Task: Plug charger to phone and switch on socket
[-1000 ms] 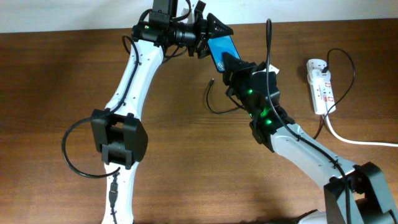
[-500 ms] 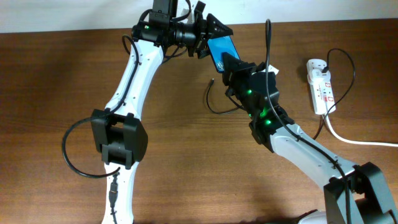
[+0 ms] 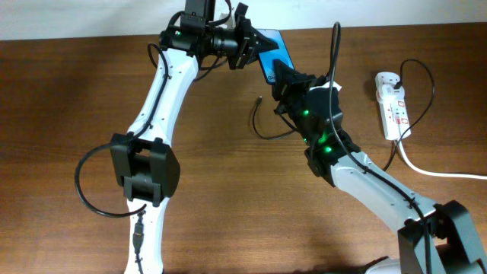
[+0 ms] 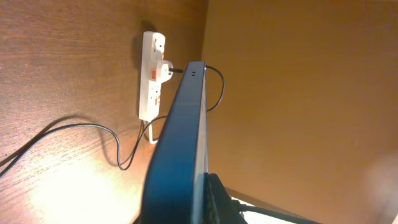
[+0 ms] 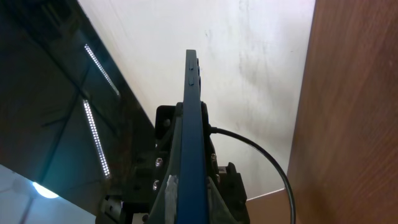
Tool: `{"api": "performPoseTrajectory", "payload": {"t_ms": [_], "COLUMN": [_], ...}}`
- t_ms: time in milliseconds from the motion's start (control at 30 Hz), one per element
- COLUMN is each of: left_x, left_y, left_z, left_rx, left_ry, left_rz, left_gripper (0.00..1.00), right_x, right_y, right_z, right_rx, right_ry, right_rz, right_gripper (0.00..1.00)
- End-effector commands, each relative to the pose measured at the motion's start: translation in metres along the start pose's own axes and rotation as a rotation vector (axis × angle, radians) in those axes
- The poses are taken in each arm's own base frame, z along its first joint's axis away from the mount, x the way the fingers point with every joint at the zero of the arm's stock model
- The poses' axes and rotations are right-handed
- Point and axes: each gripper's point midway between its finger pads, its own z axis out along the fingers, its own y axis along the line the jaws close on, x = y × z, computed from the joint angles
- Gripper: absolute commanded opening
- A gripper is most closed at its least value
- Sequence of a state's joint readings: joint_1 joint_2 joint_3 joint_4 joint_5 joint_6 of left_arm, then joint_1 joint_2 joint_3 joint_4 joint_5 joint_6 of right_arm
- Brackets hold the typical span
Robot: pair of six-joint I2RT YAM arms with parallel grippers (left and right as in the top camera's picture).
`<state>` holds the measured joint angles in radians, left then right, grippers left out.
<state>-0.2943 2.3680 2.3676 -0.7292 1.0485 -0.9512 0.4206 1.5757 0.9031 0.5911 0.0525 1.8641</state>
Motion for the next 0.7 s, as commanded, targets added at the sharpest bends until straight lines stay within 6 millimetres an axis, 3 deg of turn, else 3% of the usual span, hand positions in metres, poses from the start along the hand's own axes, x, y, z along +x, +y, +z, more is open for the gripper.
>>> {"api": "performPoseTrajectory", "payload": {"t_ms": [0,100,167,200,333,433,500,600,667], "left_x": [0.010,0.006,-0.004,-0.008,-0.026,-0.030,-0.031,-0.032,-0.033], "left_y": [-0.017,-0.016,-0.012,-0.011,-0.002,0.003,0.007,0.018,0.025], "left_z": [0.007,0.002,-0.010,-0.015,-0.057,-0.079,-0.092,-0.108,-0.117], "left_rx": [0.017,0.018,0.018,0.019,0.053,0.080,0.091,0.083,0.071], "left_ry": [0.013,0.002,-0.024,-0.032,-0.053,-0.052,-0.053,-0.058,-0.066], "left_rz": [0.122,0.158,0.152,0.161,0.201,0.258,0.304,0.344,0.360], "left_gripper": [0.00,0.00,0.00,0.00,0.00,0.00,0.00,0.00,0.00], "right_x": [0.025,0.021,0.015,0.012,-0.009,-0.026,-0.032,-0.042,-0.045], "right_y": [-0.017,-0.016,-0.014,-0.013,-0.012,-0.024,-0.033,-0.046,-0.037], "right_z": [-0.001,-0.001,0.000,0.000,-0.001,-0.005,-0.010,-0.012,-0.017], "right_rx": [0.056,0.052,0.049,0.046,0.063,0.123,0.156,0.317,0.432], "right_ry": [0.099,0.081,0.071,0.065,0.118,0.176,0.240,0.260,0.278], "right_rz": [-0.104,-0.105,-0.156,-0.200,-0.425,-0.517,-0.618,-0.785,-0.919], "right_gripper": [0.07,0.28,0.56,0.64,0.72,0.84,0.86,0.92,0.91]}}
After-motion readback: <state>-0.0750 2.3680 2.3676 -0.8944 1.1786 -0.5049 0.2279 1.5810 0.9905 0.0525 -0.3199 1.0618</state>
